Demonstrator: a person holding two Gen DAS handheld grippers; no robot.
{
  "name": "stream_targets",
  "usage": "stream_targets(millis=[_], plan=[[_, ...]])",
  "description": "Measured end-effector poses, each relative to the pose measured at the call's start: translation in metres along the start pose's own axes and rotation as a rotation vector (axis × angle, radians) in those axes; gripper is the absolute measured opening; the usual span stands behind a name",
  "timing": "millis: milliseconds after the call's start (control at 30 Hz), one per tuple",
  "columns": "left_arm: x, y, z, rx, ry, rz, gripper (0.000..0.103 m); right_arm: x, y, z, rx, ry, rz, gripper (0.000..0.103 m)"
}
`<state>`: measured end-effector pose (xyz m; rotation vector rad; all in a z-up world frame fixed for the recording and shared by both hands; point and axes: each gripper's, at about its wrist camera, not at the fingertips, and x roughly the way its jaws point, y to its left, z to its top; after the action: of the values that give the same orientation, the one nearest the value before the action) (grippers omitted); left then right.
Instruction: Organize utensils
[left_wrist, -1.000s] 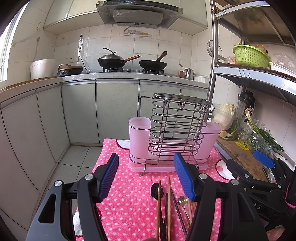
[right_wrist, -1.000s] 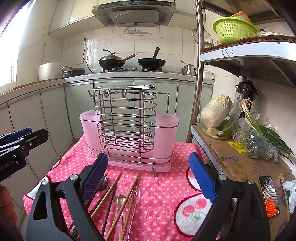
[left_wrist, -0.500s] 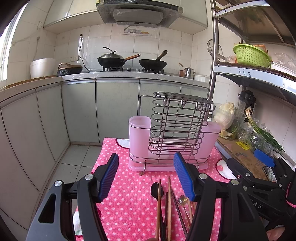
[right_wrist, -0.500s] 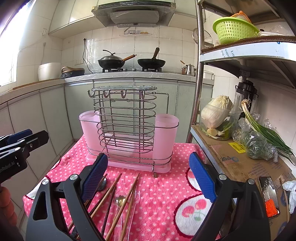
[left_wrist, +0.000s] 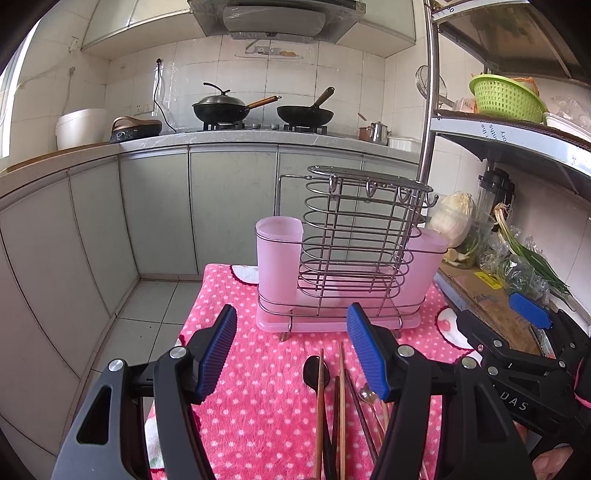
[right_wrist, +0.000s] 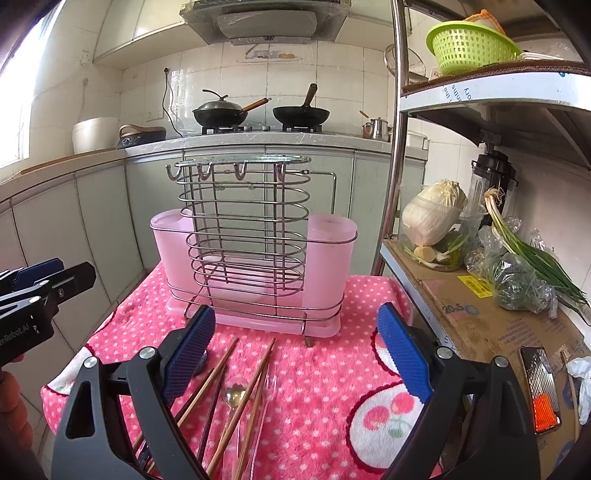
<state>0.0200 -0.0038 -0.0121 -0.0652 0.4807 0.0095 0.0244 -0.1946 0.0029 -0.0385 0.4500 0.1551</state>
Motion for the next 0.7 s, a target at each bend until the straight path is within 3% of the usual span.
stream_targets(millis=[167,400,700], plan=[[0.017,0.000,-0.005,0.008,0.060,-0.006,0.061,0.014,-0.001,-0.006,0.017,0.056,0.037,0.090],[0.047,0.016,-0.004,-0.017,0.161,-0.017,0.061,0.037,-0.007,-0.014,0.024,0.141,0.021,0.090],[0.085,0.027,-0.002,-0.021,0.324,-0.094,0.061,0.069,-0.032,-0.020,0.108,0.274,0.042,0.090]])
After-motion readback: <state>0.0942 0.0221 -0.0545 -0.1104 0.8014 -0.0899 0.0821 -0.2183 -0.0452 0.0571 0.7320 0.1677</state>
